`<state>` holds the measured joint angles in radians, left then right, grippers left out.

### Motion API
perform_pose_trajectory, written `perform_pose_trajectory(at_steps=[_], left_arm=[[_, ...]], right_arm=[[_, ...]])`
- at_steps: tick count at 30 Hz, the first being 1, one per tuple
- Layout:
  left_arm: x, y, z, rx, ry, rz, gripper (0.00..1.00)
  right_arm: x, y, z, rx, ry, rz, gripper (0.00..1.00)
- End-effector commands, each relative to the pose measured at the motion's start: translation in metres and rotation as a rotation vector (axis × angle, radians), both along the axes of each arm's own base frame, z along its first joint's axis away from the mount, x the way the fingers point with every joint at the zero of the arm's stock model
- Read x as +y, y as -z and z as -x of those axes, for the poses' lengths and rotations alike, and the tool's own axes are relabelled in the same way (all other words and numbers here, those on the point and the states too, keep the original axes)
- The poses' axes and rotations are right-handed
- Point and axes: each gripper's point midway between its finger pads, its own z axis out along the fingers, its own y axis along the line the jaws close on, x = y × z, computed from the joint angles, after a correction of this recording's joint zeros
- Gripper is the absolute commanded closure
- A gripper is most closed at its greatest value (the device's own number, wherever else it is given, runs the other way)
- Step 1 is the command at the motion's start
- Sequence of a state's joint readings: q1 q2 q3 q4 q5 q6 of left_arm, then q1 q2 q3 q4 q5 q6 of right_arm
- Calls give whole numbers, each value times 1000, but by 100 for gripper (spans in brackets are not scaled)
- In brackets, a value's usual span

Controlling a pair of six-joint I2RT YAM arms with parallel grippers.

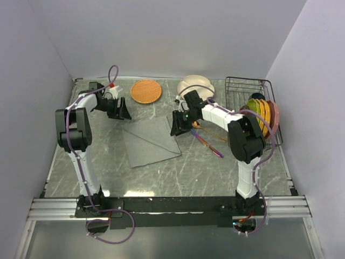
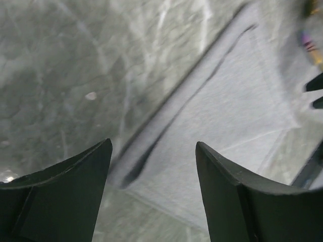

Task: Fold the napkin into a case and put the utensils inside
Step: Smooth out the upper triangle-folded napkin at the center of the board, then pick up the upper triangle-folded napkin from the center of the board.

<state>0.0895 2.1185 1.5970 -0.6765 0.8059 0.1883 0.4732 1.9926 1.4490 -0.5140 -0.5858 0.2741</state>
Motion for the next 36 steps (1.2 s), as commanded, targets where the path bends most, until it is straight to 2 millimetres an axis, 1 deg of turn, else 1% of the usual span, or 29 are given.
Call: perform_pose_trajectory(at_steps=[1,4,6,8,9,11,12,13,14,15,16,18,19,20,22,23,24,25,26,27,28,29,30,32,33,34,35,36], left_arm=[[8,21,3,2,84,-108,27],[1,29,9,16,129,-123,28],[-7,32,15,23,163,-115,28],[-13,37,22,40,186,-116,30],[-17,39,25,37,206,-116,31],[-20,42,34,51,221,-114,33],[-21,43,37,51,233,-105,33],[-22,43,42,57,241,-101,34],[-32,44,47,59,270,-99,36],[-35,44,52,59,293,-99,37],[-37,46,58,68,308,-93,39],[-43,44,68,63,344,-93,42],[-45,44,76,69,363,-83,43],[-47,44,81,74,382,-78,43],[-53,44,96,81,431,-64,43],[-56,41,98,72,445,-52,43],[-58,40,98,59,458,-49,42],[-59,36,92,29,456,-52,40],[-61,32,87,2,454,-48,37],[-62,30,80,-29,451,-57,36],[-64,23,64,-98,447,-71,35],[-66,19,57,-135,450,-71,34],[-73,11,46,-186,466,-74,33],[-83,11,39,-211,499,-62,33],[-94,2,29,-268,545,-60,33],[-99,12,30,-249,574,-56,33],[-103,14,31,-242,597,-51,34],[-112,10,25,-275,624,-52,35]], right_arm=[[-5,5,-9,-17,-11,42,56],[-8,18,-3,17,-31,65,58],[-10,27,1,39,-47,74,60],[-12,34,10,66,-61,77,62],[-13,38,12,77,-64,79,65],[-16,46,23,110,-71,85,69],[-17,46,28,119,-79,80,74],[-19,50,37,141,-85,83,76],[-20,49,41,144,-94,80,79],[-20,49,47,157,-103,71,83],[-22,52,58,178,-117,75,84],[-23,51,70,184,-142,70,87],[-25,54,82,212,-151,64,88],[-23,51,88,210,-167,54,88],[-24,51,106,241,-195,43,88],[-23,49,113,240,-213,38,88],[-24,48,116,248,-215,38,84],[-25,47,120,259,-214,31,80],[-23,39,119,250,-216,12,74],[-24,35,117,240,-210,8,61],[-22,27,110,214,-208,-5,57],[-22,15,104,186,-202,-22,53],[-22,5,92,152,-187,-37,42],[-24,-11,78,109,-164,-62,38],[-23,-22,68,80,-156,-84,36],[-28,-27,56,61,-130,-96,34],[-28,-31,46,31,-121,-109,33],[-28,-37,32,-9,-106,-112,33]])
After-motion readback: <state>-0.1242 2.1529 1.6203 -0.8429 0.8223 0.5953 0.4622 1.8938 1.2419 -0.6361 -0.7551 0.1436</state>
